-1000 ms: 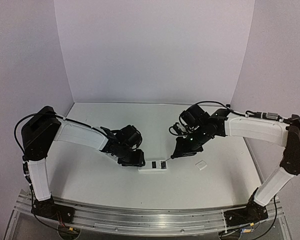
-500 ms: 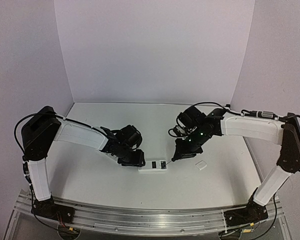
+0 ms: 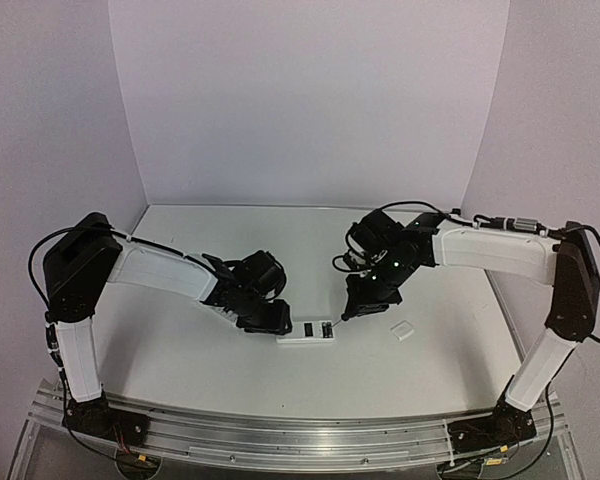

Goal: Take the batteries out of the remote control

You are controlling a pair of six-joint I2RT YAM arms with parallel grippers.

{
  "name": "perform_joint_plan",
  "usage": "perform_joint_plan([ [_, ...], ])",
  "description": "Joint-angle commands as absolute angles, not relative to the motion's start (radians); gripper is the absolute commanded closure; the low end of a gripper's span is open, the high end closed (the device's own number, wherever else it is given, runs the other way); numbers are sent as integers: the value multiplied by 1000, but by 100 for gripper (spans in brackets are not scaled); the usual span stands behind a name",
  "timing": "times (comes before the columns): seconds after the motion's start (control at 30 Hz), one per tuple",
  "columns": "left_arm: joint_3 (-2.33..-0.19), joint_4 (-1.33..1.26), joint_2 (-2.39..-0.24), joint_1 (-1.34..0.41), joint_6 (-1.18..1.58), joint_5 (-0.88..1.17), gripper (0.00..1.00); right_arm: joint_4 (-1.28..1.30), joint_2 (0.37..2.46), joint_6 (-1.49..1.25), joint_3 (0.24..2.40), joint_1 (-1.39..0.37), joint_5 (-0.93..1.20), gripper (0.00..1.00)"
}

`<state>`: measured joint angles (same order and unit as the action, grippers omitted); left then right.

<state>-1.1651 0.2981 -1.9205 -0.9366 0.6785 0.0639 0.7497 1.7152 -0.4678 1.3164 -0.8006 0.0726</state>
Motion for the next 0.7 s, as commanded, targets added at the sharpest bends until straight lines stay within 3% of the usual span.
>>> perform_joint_plan([
  [0.0, -1205, 324, -1942, -946, 661, 42, 49, 809, 1744, -475, 1367, -813, 32, 100],
  [0.4, -1222, 328, -1960, -953, 664, 36, 50, 925, 1843, -467, 1492, -873, -37, 100],
  [0.67, -1212, 337, -1977, -952, 679, 15, 53, 913, 1845, -458, 1455, -875, -37, 100],
])
